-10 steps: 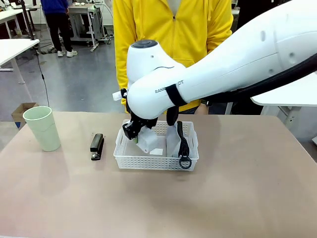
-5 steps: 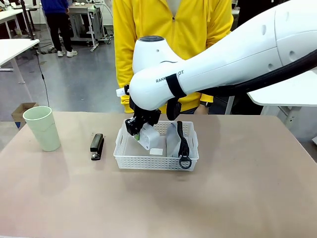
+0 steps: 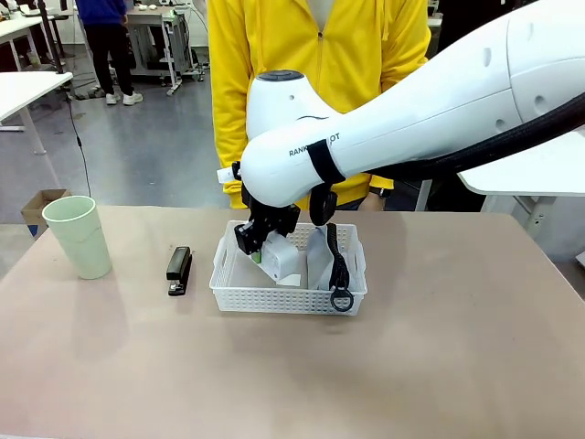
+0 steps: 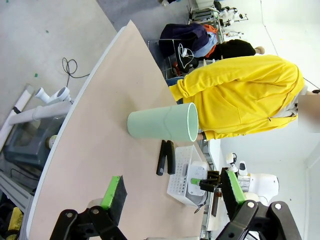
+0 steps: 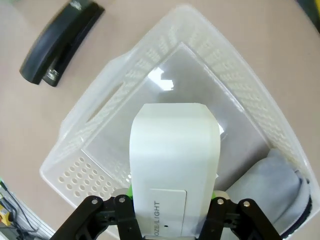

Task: Efficiently arrange items inside the basket to fit them all.
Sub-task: Pick up the Digital clock and place it inside the Organizing basket.

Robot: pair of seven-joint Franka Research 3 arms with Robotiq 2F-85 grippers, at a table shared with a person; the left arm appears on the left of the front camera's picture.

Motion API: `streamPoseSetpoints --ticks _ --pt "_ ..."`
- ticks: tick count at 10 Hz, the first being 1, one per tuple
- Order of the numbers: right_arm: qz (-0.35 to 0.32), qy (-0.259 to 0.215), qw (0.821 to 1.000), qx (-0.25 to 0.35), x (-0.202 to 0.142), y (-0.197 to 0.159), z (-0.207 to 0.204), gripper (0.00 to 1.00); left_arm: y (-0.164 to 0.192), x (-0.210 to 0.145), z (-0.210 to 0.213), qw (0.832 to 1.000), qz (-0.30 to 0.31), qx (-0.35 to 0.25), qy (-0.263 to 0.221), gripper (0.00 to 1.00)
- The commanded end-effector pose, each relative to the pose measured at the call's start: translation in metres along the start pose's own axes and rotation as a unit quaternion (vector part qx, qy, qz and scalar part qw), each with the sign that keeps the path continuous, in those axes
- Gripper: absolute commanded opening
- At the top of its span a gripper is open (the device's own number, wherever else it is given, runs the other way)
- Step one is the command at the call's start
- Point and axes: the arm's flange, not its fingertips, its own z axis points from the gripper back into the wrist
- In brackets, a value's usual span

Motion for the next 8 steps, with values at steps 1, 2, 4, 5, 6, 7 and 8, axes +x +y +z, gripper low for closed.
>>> streamPoseSetpoints --ticks 1,2,4,5,6,7,8 --pt "0.012 0.024 1.0 -0.004 -0.012 -0.003 -0.02 0.52 0.0 0.0 0.0 1.0 -0.011 -0.014 -0.007 1.0" --pt "0.018 0.031 0.999 0.003 -0.016 -0.003 -0.031 0.52 0.0 0.0 0.0 1.0 -0.011 -0.014 -0.007 1.0" --pt "0.019 0.032 0.999 0.007 -0.021 -0.005 -0.04 0.52 0.0 0.0 0.0 1.0 -0.011 -0.014 -0.007 1.0" --pt "0.026 0.035 0.999 0.003 -0.021 -0.004 -0.043 0.52 0.0 0.0 0.0 1.0 -0.011 -0.014 -0.007 1.0" --pt "0.028 0.035 0.999 0.003 -0.021 -0.003 -0.044 0.52 0.0 0.0 0.0 1.0 -0.011 -0.014 -0.007 1.0" --pt "0.031 0.033 0.999 0.003 -0.021 -0.002 -0.044 0.52 0.0 0.0 0.0 1.0 -0.011 -0.014 -0.007 1.0" --pt "0.034 0.033 0.999 0.004 -0.021 -0.002 -0.044 0.6 0.0 0.0 0.0 1.0 -0.011 -0.014 -0.007 1.0"
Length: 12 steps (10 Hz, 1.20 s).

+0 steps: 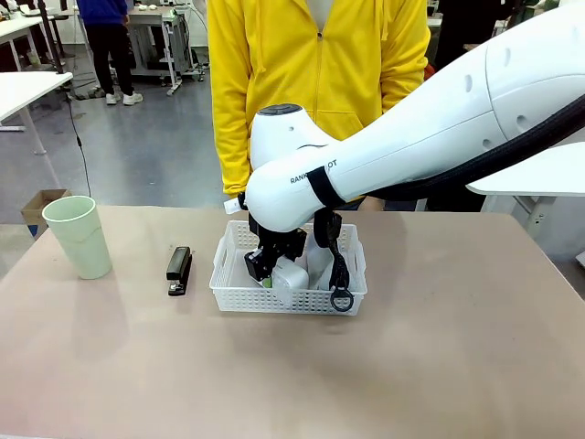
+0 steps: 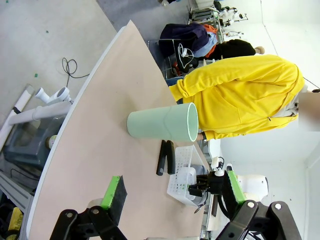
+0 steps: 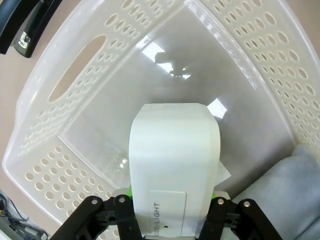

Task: Efficiently arrange items inside the basket to fit them all.
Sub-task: Pick up the Digital clock and place it inside the Organizing basket.

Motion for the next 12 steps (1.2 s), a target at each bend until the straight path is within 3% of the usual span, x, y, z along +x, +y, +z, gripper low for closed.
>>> streamPoseSetpoints --ticks 1,8,10,12 --pt "0.024 -0.017 1.0 -0.001 -0.005 0.001 -0.004 1.0 0.0 0.0 0.0 1.0 -0.01 -0.014 -0.007 1.0" --pt "0.02 -0.04 0.999 -0.007 -0.008 -0.001 0.004 1.0 0.0 0.0 0.0 1.0 -0.01 -0.014 -0.007 1.0" --pt "0.0 -0.067 0.998 -0.017 -0.014 -0.01 0.037 1.0 0.0 0.0 0.0 1.0 -0.01 -0.014 -0.007 1.0" --pt "-0.049 -0.135 0.989 -0.025 -0.047 -0.029 0.109 1.0 0.0 0.0 0.0 1.0 -0.01 -0.014 -0.007 1.0"
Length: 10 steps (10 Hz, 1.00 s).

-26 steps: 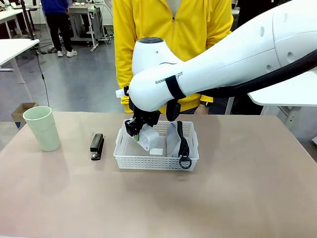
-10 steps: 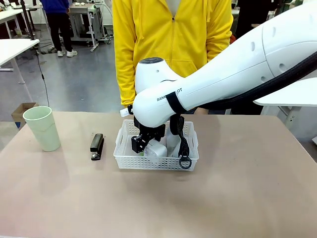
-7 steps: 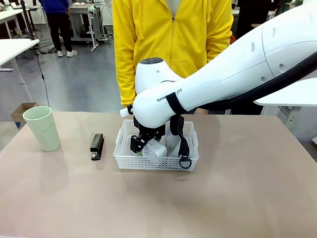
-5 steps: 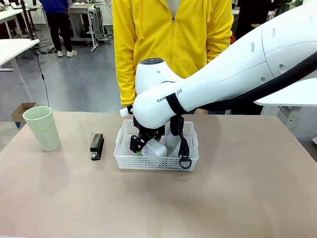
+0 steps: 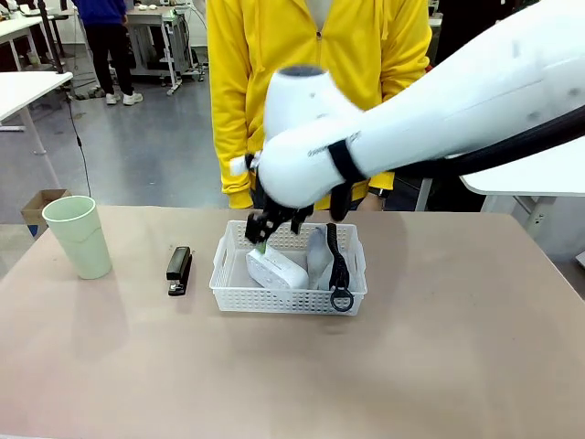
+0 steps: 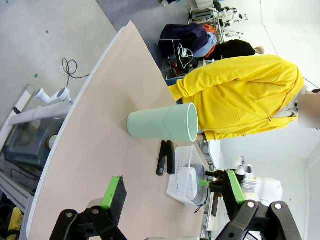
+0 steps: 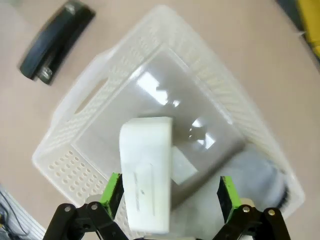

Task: Efficiently arrange items inside the basket to fit them all.
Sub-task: Pick up the Digital clock and place it inside the Organizing basket.

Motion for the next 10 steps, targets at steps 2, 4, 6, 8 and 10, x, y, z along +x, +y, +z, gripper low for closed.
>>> streamPoseSetpoints --ticks 2,4,6,8,10 --pt "-0.107 -0.088 0.99 0.012 -0.095 -0.04 0.119 1.0 0.0 0.0 0.0 1.0 -0.01 -0.014 -0.007 1.0" --pt "-0.316 -0.059 0.939 0.125 -0.19 -0.086 0.18 1.0 0.0 0.0 0.0 1.0 -0.01 -0.014 -0.007 1.0" --pt "-0.452 -0.084 0.854 0.245 -0.298 -0.129 0.204 1.0 0.0 0.0 0.0 1.0 -0.01 -0.014 -0.007 1.0" --pt "-0.494 -0.145 0.779 0.358 -0.398 -0.161 0.19 1.0 0.0 0.0 0.0 1.0 -0.01 -0.014 -0.007 1.0" --pt "-0.533 -0.208 0.705 0.418 -0.473 -0.177 0.153 1.0 0.0 0.0 0.0 1.0 -0.01 -0.014 -0.007 1.0"
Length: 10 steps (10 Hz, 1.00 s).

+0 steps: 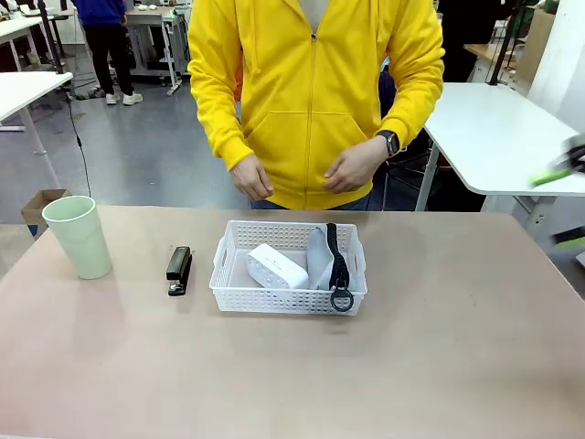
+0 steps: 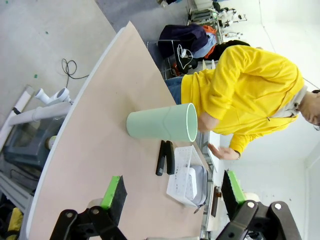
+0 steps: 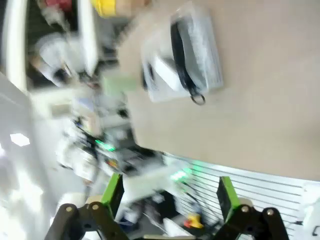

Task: Efficiently arrange items inside the basket to fit them all.
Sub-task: Pick up the Digital clock and place it inside the Organizing basket.

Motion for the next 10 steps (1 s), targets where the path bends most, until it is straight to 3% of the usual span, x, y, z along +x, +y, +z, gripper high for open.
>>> streamPoseSetpoints --ticks 1,2,3,4,10 --pt "-0.04 -0.077 0.989 0.12 -0.039 -0.116 -0.022 1.0 0.0 0.0 -0.001 1.0 -0.01 -0.013 -0.006 1.0" --pt "-0.064 -0.103 0.982 0.147 -0.038 -0.154 -0.024 1.0 0.0 0.0 -0.001 1.0 -0.01 -0.013 -0.006 1.0" --pt "-0.079 -0.108 0.981 0.139 -0.033 -0.17 -0.032 1.0 0.0 0.0 -0.001 1.0 -0.01 -0.013 -0.006 1.0" --pt "-0.076 -0.08 0.989 0.104 0.026 -0.057 0.064 1.0 0.0 0.0 -0.001 1.0 -0.01 -0.013 -0.006 1.0" --pt "-0.076 -0.08 0.989 0.104 0.026 -0.057 0.064 1.0 0.0 0.0 -0.001 1.0 -0.01 -0.013 -0.006 1.0"
